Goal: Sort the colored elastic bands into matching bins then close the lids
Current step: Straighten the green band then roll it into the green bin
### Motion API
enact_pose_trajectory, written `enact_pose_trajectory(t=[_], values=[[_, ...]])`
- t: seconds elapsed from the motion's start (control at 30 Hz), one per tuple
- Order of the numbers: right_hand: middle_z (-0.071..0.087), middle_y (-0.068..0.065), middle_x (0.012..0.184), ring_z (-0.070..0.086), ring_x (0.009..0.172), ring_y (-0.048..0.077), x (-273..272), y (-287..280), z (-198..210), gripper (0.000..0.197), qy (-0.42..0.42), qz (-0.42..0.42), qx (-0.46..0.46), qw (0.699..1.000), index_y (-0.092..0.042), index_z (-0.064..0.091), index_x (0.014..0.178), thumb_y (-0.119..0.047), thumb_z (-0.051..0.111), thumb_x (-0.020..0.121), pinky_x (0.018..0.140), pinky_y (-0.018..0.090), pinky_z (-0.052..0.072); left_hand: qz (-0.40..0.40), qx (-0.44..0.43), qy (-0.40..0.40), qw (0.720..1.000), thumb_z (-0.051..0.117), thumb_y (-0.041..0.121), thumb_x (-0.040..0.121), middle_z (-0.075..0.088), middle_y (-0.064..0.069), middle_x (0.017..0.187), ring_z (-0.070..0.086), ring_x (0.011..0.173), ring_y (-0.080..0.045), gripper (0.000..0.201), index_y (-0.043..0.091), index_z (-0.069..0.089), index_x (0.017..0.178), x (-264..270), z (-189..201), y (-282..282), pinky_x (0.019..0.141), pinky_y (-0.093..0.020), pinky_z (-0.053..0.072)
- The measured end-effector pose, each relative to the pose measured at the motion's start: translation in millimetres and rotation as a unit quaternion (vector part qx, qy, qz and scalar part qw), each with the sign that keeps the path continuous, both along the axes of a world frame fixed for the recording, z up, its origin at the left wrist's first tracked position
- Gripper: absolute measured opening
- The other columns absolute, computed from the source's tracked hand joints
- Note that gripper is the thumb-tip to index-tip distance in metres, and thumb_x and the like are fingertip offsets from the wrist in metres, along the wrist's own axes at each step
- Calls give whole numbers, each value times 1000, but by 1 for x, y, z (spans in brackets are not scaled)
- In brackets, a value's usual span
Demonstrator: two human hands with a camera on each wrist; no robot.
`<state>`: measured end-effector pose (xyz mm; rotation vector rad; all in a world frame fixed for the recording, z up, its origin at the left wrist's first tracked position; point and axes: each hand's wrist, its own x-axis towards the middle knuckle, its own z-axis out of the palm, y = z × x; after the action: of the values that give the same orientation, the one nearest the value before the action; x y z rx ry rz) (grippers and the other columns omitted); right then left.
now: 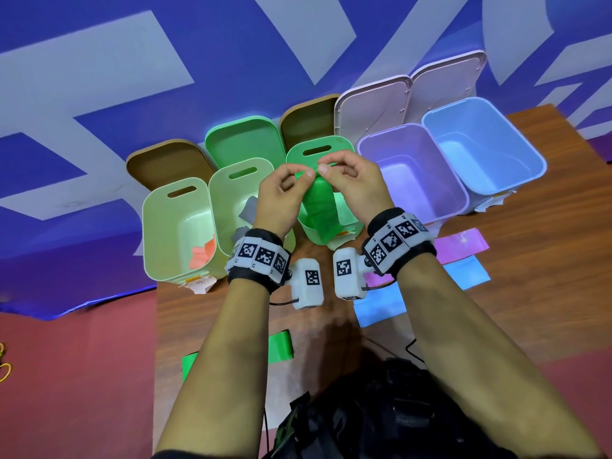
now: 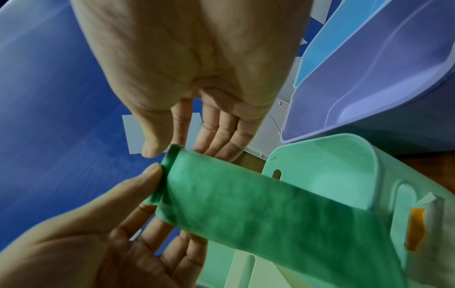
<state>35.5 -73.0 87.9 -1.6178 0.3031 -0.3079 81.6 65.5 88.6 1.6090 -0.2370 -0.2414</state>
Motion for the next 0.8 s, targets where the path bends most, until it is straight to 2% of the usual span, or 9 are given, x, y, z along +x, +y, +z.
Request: enact_pose_trajectory(t=[0.07,0.1,0.2,0.3,0.4,0.57,0.63,0.73,0.8], values=[[69,8,80,64,79,12,0,1,-1,5,2,1,-4,1000,-23,71,96,-24,68,92,81,37,54,-4,-6,-3,1000,66,8,92,68,5,69,61,67,-7,6,13,67,89,0,2,0,66,-21,48],[68,10,80,63,78,14,0,1,-1,4,1,0,-6,1000,-25,70,93,-23,67,92,81,39,54,-5,-6,-3,1000,66,7,92,68,5,69,60,67,-7,6,12,67,90,-1,3,0,66,-20,48],[66,-1,77,61,77,10,0,0,1,6,-1,-4,-8,1000,-22,70,92,-18,67,91,80,35,53,-2,-1,14,1000,64,11,93,66,8,64,58,65,-8,5,14,67,90,-2,2,-1,65,-21,47],[64,1,78,61,77,10,0,-1,2,7,-2,-1,-1,1000,-20,70,96,-15,67,91,82,32,52,11,-5,18,1000,64,15,93,62,5,63,53,69,-19,8,19,68,87,-3,0,-1,67,-31,44],[64,1,77,61,76,10,-2,-1,2,9,-3,1,8,1000,-18,69,100,-14,67,92,82,32,52,10,-2,0,1000,64,9,93,64,9,63,56,65,-10,6,14,67,92,-2,2,0,65,-23,46],[66,8,77,63,78,17,-2,1,1,6,-3,4,4,1000,-26,70,96,-25,66,92,84,44,55,-5,-8,-15,1000,66,5,91,67,2,74,59,68,-4,9,12,66,97,-2,8,-1,64,-16,46],[63,5,74,61,75,15,-2,0,2,5,-9,3,3,1000,-26,69,94,-22,65,93,82,42,54,-6,-6,-8,1000,67,8,91,66,1,74,57,71,-9,8,13,67,98,-3,7,-2,65,-18,45],[58,1,70,53,66,8,-2,-1,4,5,-3,5,1,1000,-20,68,97,-17,65,94,73,30,46,-4,-9,-7,1000,68,15,92,58,-8,68,48,71,-22,4,18,68,95,-5,6,-2,64,-26,41],[58,3,71,54,66,8,-3,-2,2,7,1,10,3,1000,-17,68,100,-16,65,94,73,27,46,-3,-7,-19,1000,68,15,91,55,-11,70,45,71,-22,6,21,68,92,-5,4,-2,64,-27,40]])
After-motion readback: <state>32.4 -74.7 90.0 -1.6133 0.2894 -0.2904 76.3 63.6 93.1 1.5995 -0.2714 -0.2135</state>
